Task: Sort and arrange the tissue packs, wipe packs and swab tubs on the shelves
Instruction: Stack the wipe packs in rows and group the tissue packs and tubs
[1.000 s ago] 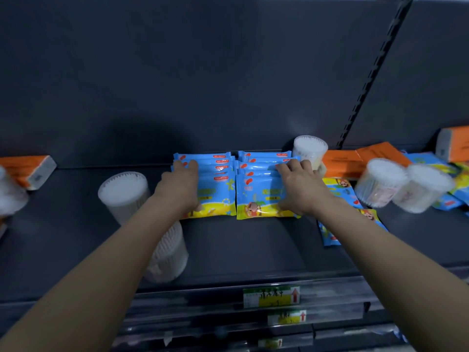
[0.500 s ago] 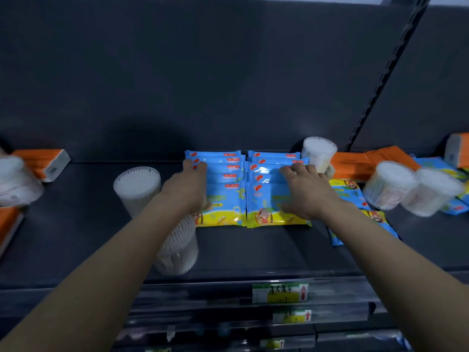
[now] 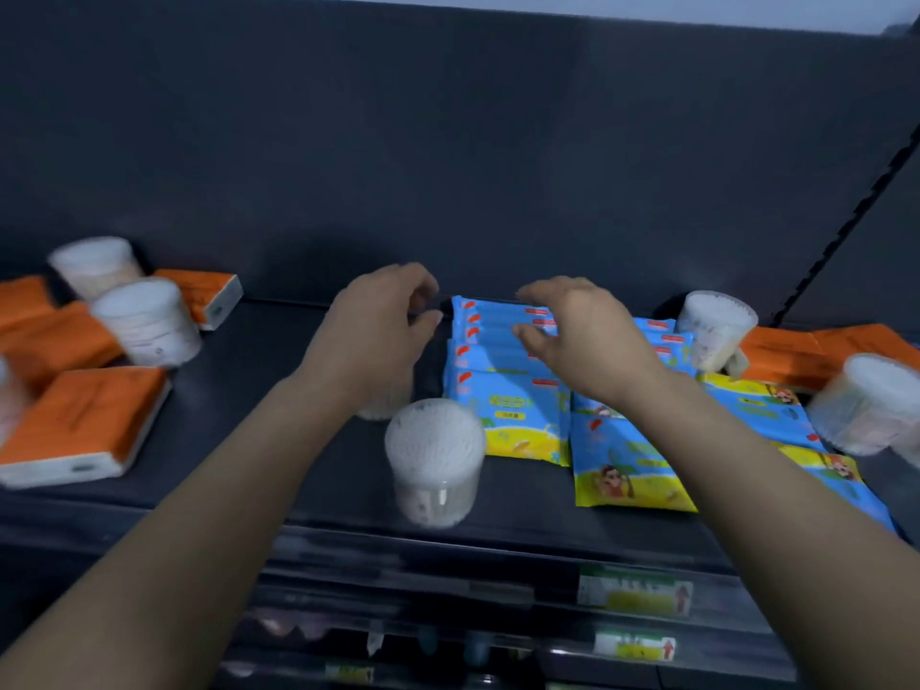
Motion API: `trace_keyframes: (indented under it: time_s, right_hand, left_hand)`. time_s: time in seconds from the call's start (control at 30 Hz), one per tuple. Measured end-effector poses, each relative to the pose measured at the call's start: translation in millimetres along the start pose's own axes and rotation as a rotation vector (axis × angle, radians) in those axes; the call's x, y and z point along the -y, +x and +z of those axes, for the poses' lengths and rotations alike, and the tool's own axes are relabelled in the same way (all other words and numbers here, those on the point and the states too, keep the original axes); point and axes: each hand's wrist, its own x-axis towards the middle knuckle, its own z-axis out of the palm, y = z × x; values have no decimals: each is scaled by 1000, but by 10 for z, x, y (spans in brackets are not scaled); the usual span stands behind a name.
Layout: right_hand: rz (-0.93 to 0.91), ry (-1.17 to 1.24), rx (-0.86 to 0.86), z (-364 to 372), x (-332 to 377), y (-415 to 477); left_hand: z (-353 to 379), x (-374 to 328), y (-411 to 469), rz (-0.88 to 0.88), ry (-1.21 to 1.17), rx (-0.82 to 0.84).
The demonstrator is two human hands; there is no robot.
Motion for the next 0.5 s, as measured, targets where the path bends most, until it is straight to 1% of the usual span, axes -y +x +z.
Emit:
trace_keyframes:
  time_s: [0.07,0.23,0.33,0.5]
  right_hand:
    - [-49,24,-4,20,219,85]
    - [-200,63,11,146,735,291]
    - [-302,79,86,218,1021,413]
    - [-559,97,189,282,1496,653]
  left_hand:
    - [-145,148,-83,5,5,-41]
    - [-494,508,-346,-55,65,-173]
    - [-695,659,-539,-157,81,-255]
    - [-988,833,-864,-365,155,-358]
